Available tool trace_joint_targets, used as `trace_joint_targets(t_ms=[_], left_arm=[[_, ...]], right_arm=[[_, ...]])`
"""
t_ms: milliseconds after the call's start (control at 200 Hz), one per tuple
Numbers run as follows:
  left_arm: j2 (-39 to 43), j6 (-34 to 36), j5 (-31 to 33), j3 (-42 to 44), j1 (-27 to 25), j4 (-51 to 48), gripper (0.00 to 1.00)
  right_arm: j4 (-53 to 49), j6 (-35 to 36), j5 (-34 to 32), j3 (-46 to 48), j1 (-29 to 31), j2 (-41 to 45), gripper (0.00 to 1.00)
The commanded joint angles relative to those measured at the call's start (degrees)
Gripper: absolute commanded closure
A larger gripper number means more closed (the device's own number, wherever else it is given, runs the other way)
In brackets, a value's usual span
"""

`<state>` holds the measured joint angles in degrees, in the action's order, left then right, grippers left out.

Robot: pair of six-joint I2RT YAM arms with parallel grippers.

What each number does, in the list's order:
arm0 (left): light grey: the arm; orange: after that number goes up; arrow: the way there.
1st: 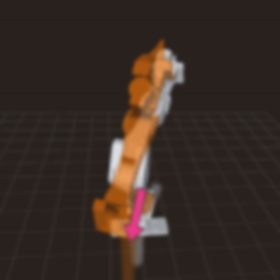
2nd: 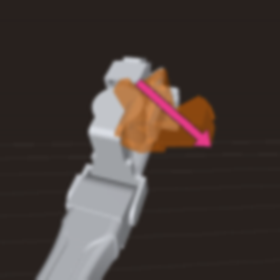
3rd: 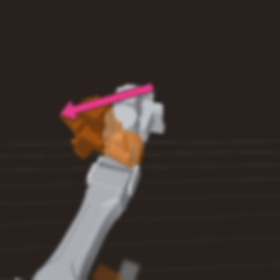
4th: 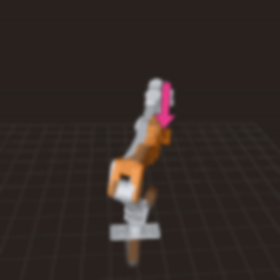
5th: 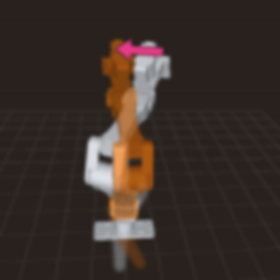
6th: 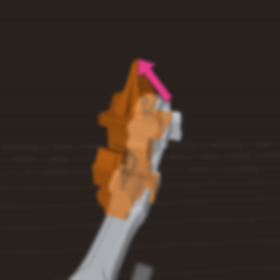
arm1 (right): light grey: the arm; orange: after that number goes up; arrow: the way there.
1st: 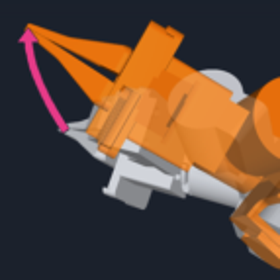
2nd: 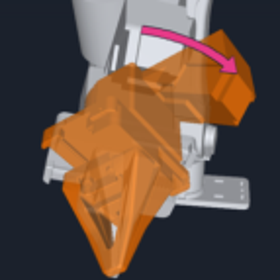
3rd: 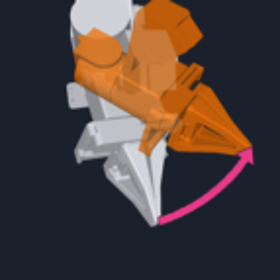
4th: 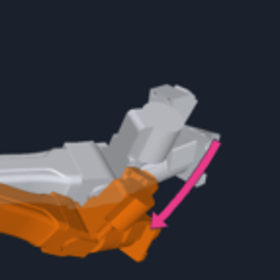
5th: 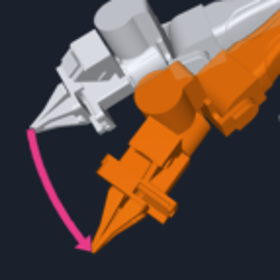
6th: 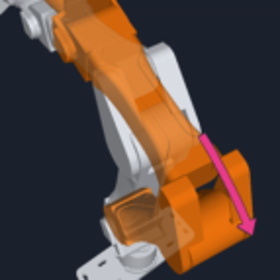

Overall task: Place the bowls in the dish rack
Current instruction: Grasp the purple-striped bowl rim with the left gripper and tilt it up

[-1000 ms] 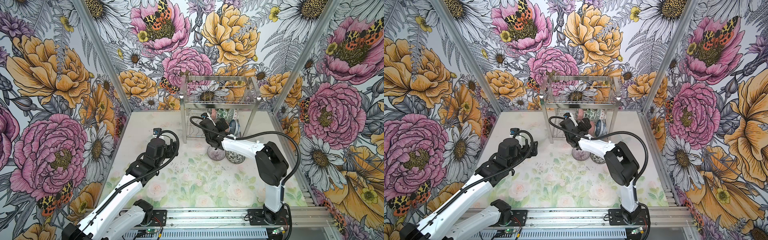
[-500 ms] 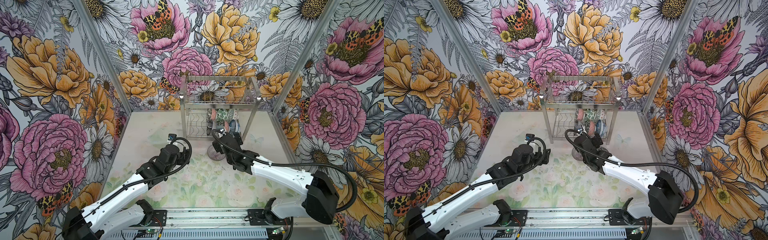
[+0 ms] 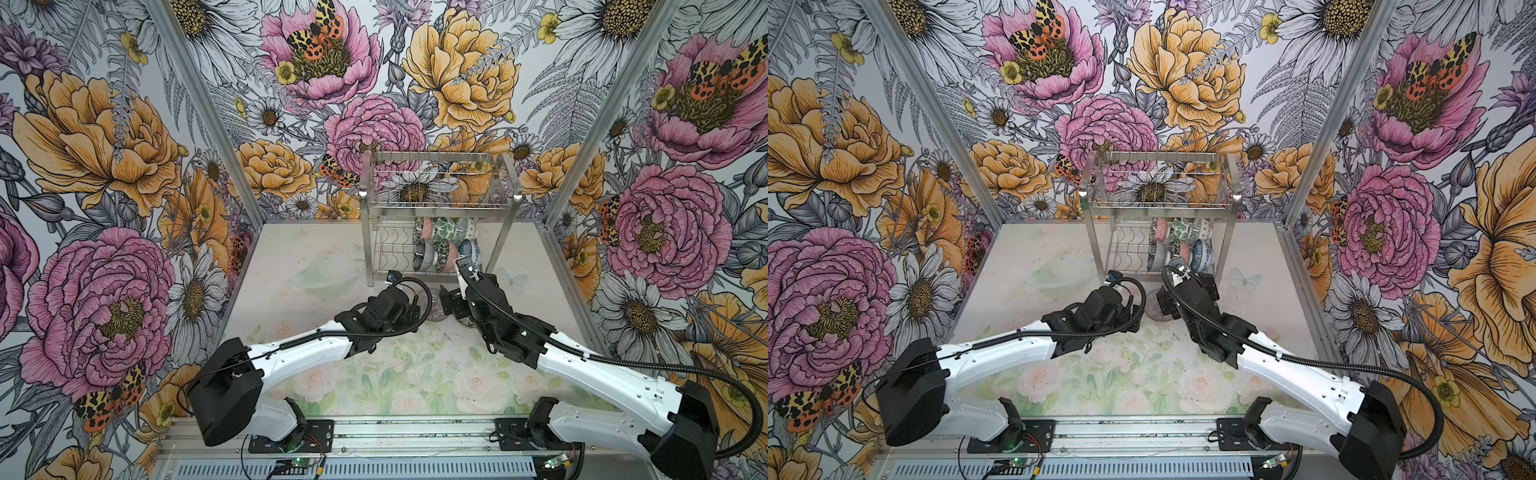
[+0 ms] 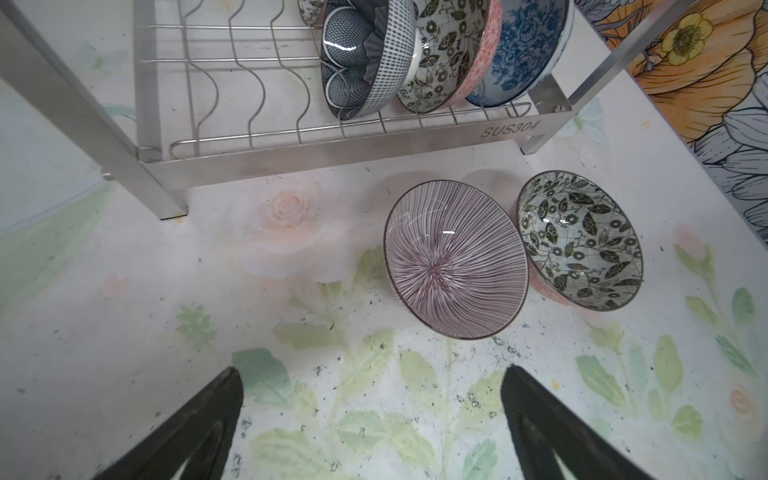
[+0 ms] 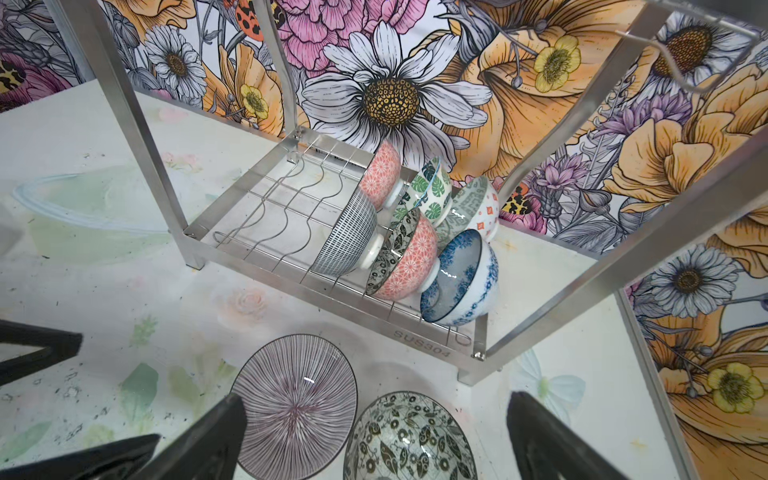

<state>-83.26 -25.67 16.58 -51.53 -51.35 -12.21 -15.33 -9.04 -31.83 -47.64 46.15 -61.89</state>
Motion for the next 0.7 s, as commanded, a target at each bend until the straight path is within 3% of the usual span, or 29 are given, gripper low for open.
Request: trace_joint_targets(t_ms=[0,130,400,696], left_arm=[[-4.88,-1.69,-3.66,-4.15,-0.19,4.03,0.01],[-11.62,-2.71,-4.19,-8.44,0.35,3.84,0.02],[-18.95,-4.74,-9.25,-12.02,3.35,4.09,0.19],[-25.05,-4.37,-11.53,-14.77,5.37,4.20,0.50]], right_arm=[[-2.26,-1.18,-0.37,1.01,-0.44,2.56,0.00],[-3.06,-1.16,-0.23,2.23,-2.92,4.63,0.00],[-3.65,-1.15,0.99,2.94,-5.48,5.71,0.00],[-3.74,-1.46,1.85,3.05,-6.69,5.73,0.00]])
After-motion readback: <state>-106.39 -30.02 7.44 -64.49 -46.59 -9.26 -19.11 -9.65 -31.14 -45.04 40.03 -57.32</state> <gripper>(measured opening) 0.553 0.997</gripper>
